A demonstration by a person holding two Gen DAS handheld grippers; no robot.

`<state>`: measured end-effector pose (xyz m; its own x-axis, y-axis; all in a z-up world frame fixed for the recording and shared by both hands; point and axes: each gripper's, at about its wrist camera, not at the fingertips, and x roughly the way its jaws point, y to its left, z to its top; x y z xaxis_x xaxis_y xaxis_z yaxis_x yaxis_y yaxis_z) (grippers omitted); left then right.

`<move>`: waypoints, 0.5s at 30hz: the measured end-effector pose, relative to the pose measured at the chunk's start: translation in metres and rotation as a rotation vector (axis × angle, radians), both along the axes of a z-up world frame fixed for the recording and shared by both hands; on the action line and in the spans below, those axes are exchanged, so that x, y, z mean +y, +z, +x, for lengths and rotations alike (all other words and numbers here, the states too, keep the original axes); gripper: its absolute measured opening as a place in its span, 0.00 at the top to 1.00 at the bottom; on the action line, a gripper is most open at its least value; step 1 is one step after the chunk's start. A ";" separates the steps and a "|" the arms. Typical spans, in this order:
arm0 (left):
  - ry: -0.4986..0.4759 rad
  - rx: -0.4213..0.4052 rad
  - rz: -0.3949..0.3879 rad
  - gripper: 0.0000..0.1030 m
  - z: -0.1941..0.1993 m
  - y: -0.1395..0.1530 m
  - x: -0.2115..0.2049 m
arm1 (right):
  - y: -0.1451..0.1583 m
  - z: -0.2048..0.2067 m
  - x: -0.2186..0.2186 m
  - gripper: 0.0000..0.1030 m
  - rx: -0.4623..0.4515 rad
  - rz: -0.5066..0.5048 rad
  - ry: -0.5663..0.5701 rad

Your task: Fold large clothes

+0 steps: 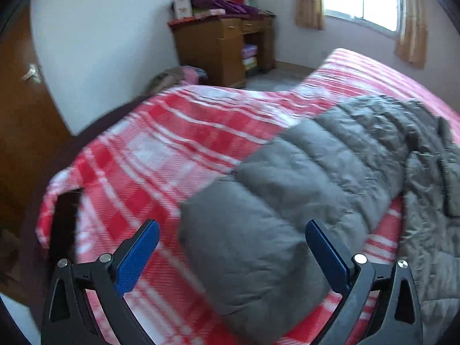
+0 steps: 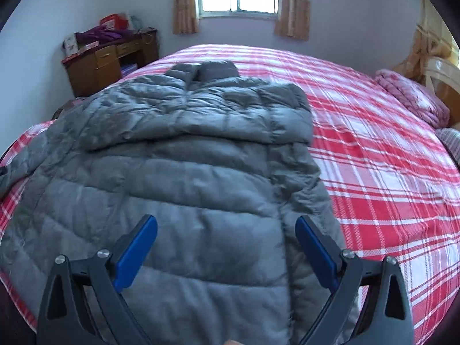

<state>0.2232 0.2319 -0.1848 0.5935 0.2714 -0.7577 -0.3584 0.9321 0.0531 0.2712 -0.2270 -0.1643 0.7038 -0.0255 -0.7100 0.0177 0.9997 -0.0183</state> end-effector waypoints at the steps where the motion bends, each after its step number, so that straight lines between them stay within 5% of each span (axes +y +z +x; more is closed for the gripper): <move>1: -0.006 0.015 -0.006 0.41 0.003 -0.003 -0.003 | 0.001 -0.003 0.002 0.04 -0.006 0.003 0.001; 2: -0.014 0.033 -0.007 0.59 0.006 -0.006 -0.004 | 0.004 -0.004 0.003 0.04 -0.015 0.011 -0.002; 5: -0.030 0.017 0.007 0.84 0.007 -0.001 -0.001 | 0.010 -0.008 0.000 0.04 -0.042 0.026 -0.021; 11: 0.049 -0.063 0.094 0.89 0.017 0.044 0.022 | 0.017 -0.013 -0.012 0.04 -0.084 0.058 -0.070; 15: 0.025 -0.136 0.195 0.90 0.021 0.082 -0.003 | 0.019 -0.017 -0.018 0.04 -0.110 0.095 -0.084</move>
<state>0.2441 0.2289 -0.1025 0.6780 0.4205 -0.6029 -0.3971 0.8998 0.1810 0.2541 -0.2452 -0.1450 0.7754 -0.0238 -0.6310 0.0976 0.9918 0.0825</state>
